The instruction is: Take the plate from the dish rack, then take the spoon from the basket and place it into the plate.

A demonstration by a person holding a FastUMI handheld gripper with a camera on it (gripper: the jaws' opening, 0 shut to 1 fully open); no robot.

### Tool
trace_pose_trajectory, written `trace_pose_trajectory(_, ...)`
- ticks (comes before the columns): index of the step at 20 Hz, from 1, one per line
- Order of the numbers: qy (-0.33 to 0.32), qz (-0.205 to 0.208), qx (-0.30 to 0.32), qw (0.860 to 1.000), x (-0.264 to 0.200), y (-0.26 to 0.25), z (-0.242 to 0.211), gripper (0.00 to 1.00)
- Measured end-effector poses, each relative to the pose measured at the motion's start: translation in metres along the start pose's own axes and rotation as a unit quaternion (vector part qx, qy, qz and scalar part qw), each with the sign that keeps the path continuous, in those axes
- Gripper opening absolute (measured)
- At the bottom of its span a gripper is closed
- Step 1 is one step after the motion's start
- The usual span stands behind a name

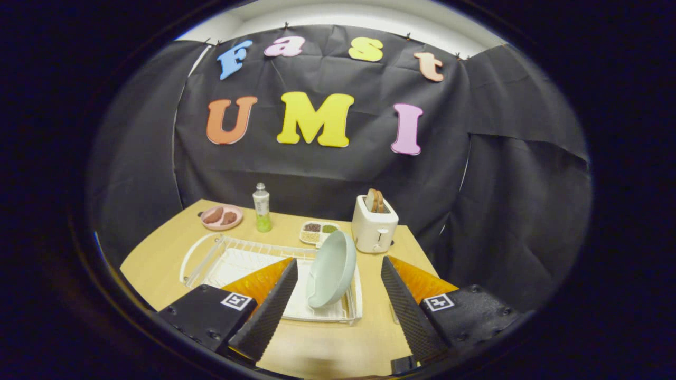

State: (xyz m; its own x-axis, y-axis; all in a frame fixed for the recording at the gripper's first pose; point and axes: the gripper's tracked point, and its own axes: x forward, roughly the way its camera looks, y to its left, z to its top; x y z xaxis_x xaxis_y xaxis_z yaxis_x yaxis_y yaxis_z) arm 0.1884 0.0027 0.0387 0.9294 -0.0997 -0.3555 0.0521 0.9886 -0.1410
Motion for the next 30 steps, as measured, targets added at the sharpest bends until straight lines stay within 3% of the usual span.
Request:
trace_pose_trajectory(11,0.143,0.006,-0.057,0.988,0.102,-0.016,0.02,0.97)
trace_pose_trajectory(16,0.247,-0.009,-0.071,0.966,0.134,-0.022,0.003,0.8)
trace_pose_trajectory(19,0.287,-0.028,-0.088,0.953,0.146,-0.024,0.002,0.75)
trace_pose_trajectory(22,0.328,-0.024,-0.088,0.94,0.154,-0.013,0.001,0.45)
trace_pose_trajectory(26,0.364,-0.048,-0.111,0.924,0.162,0.002,-0.001,0.25)
trace_pose_trajectory(30,0.363,-0.066,-0.123,0.921,0.16,0.008,0.004,0.22)
